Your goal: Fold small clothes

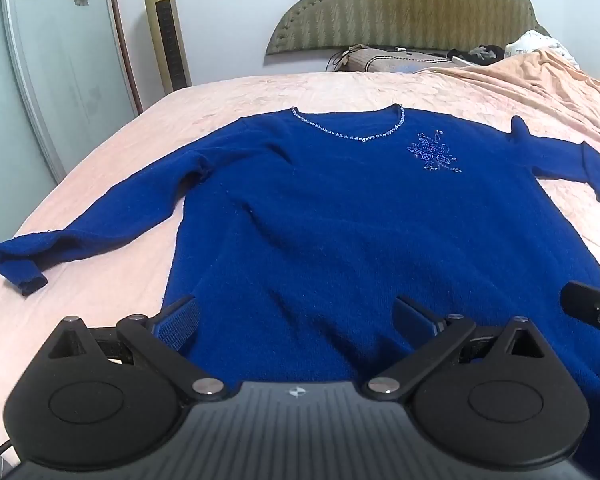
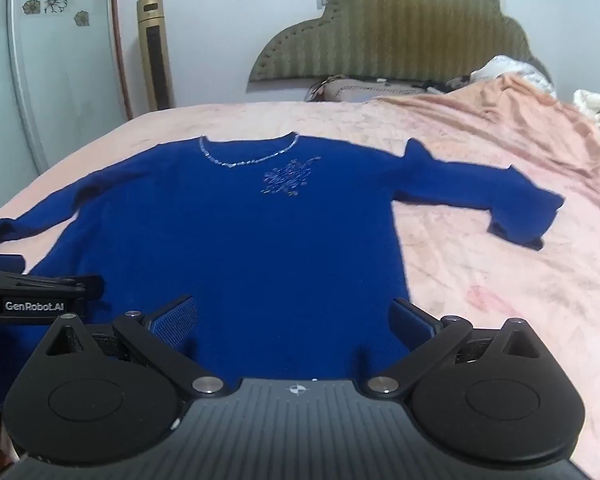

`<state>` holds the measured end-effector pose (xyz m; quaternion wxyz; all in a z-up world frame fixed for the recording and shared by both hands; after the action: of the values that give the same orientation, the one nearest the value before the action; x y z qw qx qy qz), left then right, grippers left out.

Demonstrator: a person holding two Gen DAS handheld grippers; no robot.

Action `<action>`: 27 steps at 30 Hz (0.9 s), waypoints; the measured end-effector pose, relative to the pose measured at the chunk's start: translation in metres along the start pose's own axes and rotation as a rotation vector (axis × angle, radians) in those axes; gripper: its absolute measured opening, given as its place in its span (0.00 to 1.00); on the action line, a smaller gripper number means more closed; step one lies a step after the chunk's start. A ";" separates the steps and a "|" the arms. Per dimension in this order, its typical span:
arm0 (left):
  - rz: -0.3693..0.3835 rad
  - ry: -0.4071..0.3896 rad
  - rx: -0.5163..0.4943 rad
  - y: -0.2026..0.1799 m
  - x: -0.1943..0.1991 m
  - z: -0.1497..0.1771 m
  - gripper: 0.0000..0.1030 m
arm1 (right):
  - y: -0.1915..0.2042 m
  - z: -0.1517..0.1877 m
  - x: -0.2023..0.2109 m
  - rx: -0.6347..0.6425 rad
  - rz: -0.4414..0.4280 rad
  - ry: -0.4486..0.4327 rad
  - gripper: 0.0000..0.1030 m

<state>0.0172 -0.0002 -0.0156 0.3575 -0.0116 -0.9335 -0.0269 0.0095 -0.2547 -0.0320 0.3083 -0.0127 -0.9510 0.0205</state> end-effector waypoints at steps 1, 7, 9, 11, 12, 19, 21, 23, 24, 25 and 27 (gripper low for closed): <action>-0.001 -0.001 -0.001 0.000 0.000 0.000 1.00 | 0.001 0.000 0.001 0.004 0.007 -0.005 1.00; -0.005 0.000 -0.005 -0.001 -0.001 0.001 1.00 | -0.001 0.000 0.001 -0.007 0.006 -0.001 1.00; -0.008 -0.001 -0.012 -0.001 -0.001 0.001 1.00 | -0.001 -0.001 0.002 -0.006 0.007 -0.003 1.00; -0.008 0.000 -0.015 -0.002 -0.001 0.002 1.00 | -0.002 -0.005 0.006 -0.029 -0.001 0.010 1.00; -0.006 0.001 -0.015 -0.001 -0.001 0.002 1.00 | -0.001 -0.005 0.005 -0.030 -0.001 0.009 1.00; -0.003 0.002 -0.007 -0.001 0.000 0.002 1.00 | -0.001 -0.002 0.004 -0.009 0.009 0.005 1.00; -0.003 0.004 -0.008 0.000 -0.001 0.002 1.00 | -0.002 -0.002 0.004 -0.005 0.012 0.006 1.00; -0.003 0.004 -0.008 0.000 -0.001 0.002 1.00 | -0.001 -0.002 0.003 0.001 0.014 0.009 1.00; -0.003 0.005 -0.008 0.000 -0.001 0.002 1.00 | -0.001 -0.002 0.004 0.010 0.019 0.014 1.00; -0.004 0.006 -0.008 0.000 -0.001 0.002 1.00 | -0.001 -0.002 0.003 0.011 0.016 0.016 1.00; -0.005 0.006 -0.008 -0.001 -0.001 0.003 1.00 | -0.001 -0.001 0.003 0.015 0.008 0.019 1.00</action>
<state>0.0159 -0.0007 -0.0180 0.3604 -0.0106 -0.9322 -0.0318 0.0077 -0.2557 -0.0295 0.3175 -0.0141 -0.9477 0.0288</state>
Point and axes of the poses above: each gripper's, at about its wrist camera, not at the fingertips, and x roughly against the way its jaws point, y to its left, z to its underside, the point moved 1 cm from there along -x, roughly the way its jaws point, and after that the axes turned 5 degrees about z, right-handed, at the moved point
